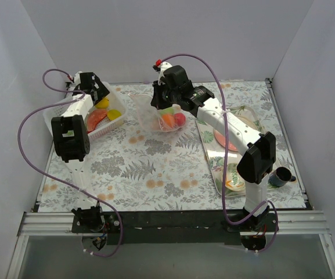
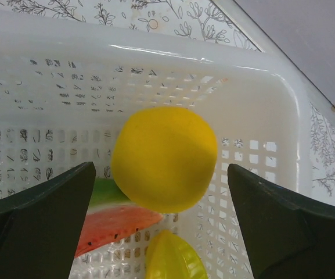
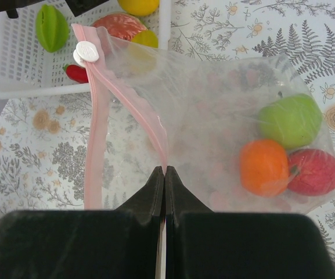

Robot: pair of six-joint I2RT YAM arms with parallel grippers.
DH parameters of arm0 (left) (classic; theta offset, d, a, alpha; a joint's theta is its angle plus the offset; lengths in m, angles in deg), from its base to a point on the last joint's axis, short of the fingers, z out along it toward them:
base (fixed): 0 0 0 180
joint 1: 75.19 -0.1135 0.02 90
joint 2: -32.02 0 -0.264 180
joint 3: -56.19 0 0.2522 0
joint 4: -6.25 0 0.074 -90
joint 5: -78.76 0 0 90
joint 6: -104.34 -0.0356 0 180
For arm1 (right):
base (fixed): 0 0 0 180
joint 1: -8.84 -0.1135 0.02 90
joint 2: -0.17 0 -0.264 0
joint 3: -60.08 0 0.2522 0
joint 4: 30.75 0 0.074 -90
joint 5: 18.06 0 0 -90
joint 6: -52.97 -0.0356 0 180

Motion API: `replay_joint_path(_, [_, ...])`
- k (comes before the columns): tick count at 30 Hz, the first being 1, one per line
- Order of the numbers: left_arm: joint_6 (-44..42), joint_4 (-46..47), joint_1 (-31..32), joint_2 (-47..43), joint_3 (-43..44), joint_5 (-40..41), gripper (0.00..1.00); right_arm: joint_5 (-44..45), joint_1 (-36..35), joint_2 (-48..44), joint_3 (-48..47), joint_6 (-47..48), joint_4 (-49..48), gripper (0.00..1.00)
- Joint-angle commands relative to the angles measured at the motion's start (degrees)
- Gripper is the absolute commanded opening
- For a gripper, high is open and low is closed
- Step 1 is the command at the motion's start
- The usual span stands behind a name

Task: Place the food in the zip-top bag and seal the zipper
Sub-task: Pick up the fake fruit from the bin.

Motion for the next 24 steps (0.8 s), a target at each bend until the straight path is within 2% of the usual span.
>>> replay_joint_path(1, [-0.6,0.8,-1.0,0.6,1.1,-1.2,0.98,-1.1,0.1,-2.4,-0.5,0.5,-2.3,0.01])
replay_joint_path(6, [-1.1,3.2,-1.1,1.7,-0.4,-3.6,0.96,-0.9,0.1,-2.0,-1.0,0.5,-2.1,0.01])
replay_joint_path(9, [-1.2,4.9,-1.1,2.0,-1.4,-4.7,0.9,-0.8,0.1,-1.6,-1.6,0.5,-1.7,0.01])
replay_joint_path(18, [-1.7,6.0,-1.1,3.3,-2.0,-6.1,0.58,-0.7,0.2,-1.3,-1.6,0.2,-1.8,0.01])
replay_joint_path(24, [-3.3,6.4,-1.1,-2.1,-3.3,-5.7,0.4,-0.1,0.1,-0.8,-1.6,0.3,-1.4,0.01])
